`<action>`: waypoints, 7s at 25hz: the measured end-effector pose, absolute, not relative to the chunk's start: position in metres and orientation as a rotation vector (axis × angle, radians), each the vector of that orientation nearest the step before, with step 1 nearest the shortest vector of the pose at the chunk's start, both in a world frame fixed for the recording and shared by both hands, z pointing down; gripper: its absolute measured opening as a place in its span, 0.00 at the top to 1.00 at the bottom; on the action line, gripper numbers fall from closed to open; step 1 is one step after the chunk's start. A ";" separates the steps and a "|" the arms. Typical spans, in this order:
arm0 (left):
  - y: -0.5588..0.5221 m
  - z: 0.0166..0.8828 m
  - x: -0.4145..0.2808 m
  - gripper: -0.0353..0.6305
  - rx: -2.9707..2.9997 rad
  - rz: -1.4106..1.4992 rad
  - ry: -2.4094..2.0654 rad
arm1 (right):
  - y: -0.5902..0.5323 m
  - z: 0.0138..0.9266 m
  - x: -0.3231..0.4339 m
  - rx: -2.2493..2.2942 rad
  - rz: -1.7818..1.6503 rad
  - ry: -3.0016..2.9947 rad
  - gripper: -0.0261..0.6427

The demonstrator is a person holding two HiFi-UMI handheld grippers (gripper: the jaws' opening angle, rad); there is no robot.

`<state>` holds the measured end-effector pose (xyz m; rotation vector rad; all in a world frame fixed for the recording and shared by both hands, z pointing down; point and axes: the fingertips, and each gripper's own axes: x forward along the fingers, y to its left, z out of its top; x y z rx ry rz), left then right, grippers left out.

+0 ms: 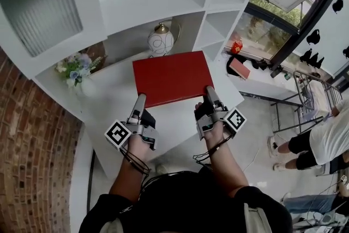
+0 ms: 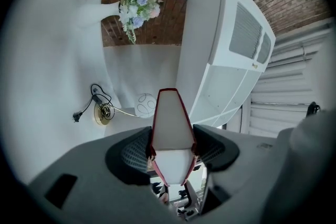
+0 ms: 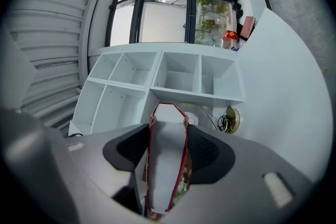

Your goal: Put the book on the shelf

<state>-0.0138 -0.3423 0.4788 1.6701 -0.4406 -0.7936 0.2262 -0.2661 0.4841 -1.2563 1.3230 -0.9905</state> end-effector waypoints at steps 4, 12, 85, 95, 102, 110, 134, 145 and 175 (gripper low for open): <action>-0.351 0.482 -0.025 0.57 1.672 -0.815 -0.493 | -0.283 0.490 0.219 -1.234 -1.034 1.351 0.61; -0.359 0.476 -0.033 0.57 1.685 -0.890 -0.591 | -0.318 0.487 0.217 -1.142 -1.104 1.433 0.61; -0.382 0.313 -0.008 0.57 1.955 -1.197 -0.682 | -0.398 0.325 0.247 -0.745 -0.954 1.674 0.61; -0.424 0.291 -0.009 0.56 1.883 -1.173 -0.796 | -0.442 0.322 0.245 -0.813 -1.120 1.609 0.61; -0.452 0.283 -0.007 0.56 1.865 -1.170 -0.829 | -0.466 0.310 0.249 -0.853 -1.110 1.607 0.61; -0.475 0.286 -0.009 0.56 1.833 -1.150 -0.911 | -0.487 0.299 0.248 -0.888 -1.106 1.622 0.60; -0.497 0.271 -0.020 0.39 1.807 -1.047 -1.085 | -0.520 0.279 0.246 -0.931 -1.116 1.573 0.54; -0.456 0.259 -0.049 0.48 2.186 -0.796 -1.598 | -0.493 0.261 0.272 -1.329 -0.530 1.828 0.44; -0.377 0.424 0.010 0.94 2.527 -0.096 -1.730 | -0.407 0.408 0.189 -1.667 -0.054 2.483 0.94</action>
